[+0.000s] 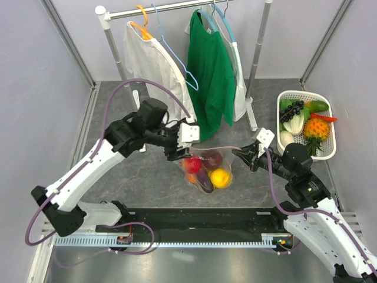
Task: Place the food in the zip-top bag and seal the zipper
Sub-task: Place the zipper food storage bag at the center of the board.
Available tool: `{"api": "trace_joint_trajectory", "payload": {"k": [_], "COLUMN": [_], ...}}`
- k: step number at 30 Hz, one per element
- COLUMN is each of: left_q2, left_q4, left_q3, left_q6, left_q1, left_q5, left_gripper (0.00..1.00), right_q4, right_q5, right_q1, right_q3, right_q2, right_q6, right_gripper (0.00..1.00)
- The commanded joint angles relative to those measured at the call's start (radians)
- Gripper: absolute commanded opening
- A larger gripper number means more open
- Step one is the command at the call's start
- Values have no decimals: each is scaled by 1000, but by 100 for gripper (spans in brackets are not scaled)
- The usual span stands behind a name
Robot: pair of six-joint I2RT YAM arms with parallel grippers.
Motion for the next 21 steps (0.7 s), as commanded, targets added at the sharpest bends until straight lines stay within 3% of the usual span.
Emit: {"api": "trace_joint_trajectory", "payload": {"k": [1, 3, 5, 6, 7, 9, 13, 14, 16, 20, 21], "left_q2": [48, 77, 97, 103, 108, 125, 154, 162, 208, 298, 307], "left_q4": [68, 91, 97, 95, 95, 95, 117, 132, 155, 163, 170], "left_q3": [7, 8, 23, 30, 37, 57, 95, 123, 167, 350, 368], "left_q6": [-32, -34, -29, -31, -32, -35, -25, -22, -14, -8, 4], "left_q1": [-80, -97, -103, -105, -105, -105, -99, -87, -70, -9, -7], "left_q5": [-68, -93, -99, -98, -102, -108, -173, -190, -251, -294, -303], "left_gripper": [69, 66, 53, 44, 21, 5, 2, 2, 2, 2, 2], "right_q4": [20, 14, 8, 3, -3, 0, 51, 60, 71, 69, 71], "right_q5": [-55, -68, -74, -72, -66, -45, 52, 85, 121, 189, 205], "right_q1": [-3, -3, -3, -1, -3, -3, -3, -1, -3, -10, -12], "right_q3": [47, 48, 48, 48, 48, 48, 57, 82, 122, 247, 264], "right_q2": [-29, -42, -56, -62, -65, -66, -18, 2, 75, 172, 195], "right_q6": [19, 21, 21, 18, 15, 18, 59, 65, 65, 79, 93], "right_gripper": [0, 0, 0, 0, 0, 0, 1, 12, 22, 57, 61]}}
